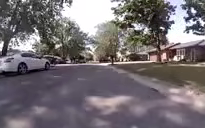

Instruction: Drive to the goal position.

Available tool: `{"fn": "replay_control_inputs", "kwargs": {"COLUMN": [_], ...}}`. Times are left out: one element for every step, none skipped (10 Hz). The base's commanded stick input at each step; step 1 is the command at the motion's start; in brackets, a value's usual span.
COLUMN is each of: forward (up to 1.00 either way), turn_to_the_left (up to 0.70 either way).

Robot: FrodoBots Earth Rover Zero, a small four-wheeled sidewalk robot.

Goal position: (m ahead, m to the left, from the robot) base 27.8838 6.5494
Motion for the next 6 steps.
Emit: {"fn": "replay_control_inputs", "kwargs": {"forward": [0.69,0.69,0.69,0.69,0.69,0.69], "turn_to_the_left": [0.02,0.03,0.03,0.03,0.03,0.03]}}
